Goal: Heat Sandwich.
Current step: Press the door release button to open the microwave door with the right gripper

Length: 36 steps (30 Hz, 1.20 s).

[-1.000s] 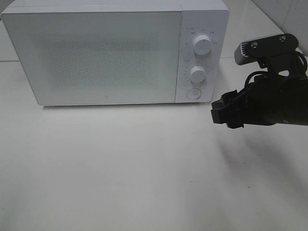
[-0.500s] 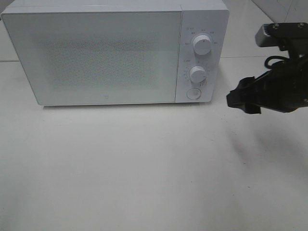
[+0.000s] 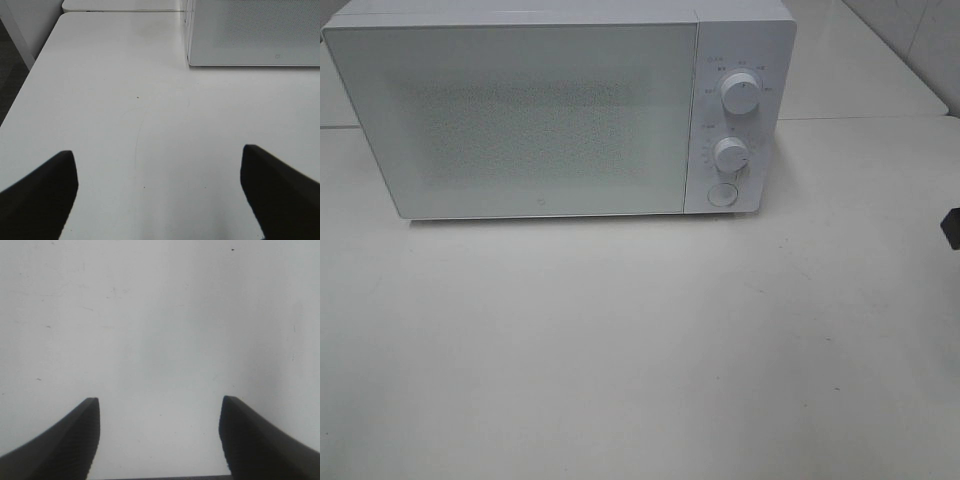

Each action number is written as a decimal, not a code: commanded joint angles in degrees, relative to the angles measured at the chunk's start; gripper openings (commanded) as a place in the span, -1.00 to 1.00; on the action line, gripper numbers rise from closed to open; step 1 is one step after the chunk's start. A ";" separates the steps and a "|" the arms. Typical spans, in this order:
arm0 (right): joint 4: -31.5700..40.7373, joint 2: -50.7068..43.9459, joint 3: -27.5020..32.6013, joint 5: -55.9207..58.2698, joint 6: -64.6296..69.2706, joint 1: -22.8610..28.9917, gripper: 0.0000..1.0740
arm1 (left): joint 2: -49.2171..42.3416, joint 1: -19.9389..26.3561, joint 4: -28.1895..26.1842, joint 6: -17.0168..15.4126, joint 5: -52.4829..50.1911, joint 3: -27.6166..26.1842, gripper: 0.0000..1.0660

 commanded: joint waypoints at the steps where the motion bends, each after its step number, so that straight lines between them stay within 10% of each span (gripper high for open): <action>1: 2.98 -4.70 1.20 1.95 -2.52 -0.11 0.25 | -1.15 0.06 -0.40 -0.06 -0.52 0.11 0.53; 9: 14.61 -27.73 8.65 3.84 -10.54 -0.11 0.25 | -1.15 0.06 -0.40 -0.06 -0.52 0.11 0.53; 36: 15.87 -70.36 16.10 9.63 -10.71 -0.11 0.25 | -1.15 0.06 -0.40 -0.06 -0.52 0.11 0.53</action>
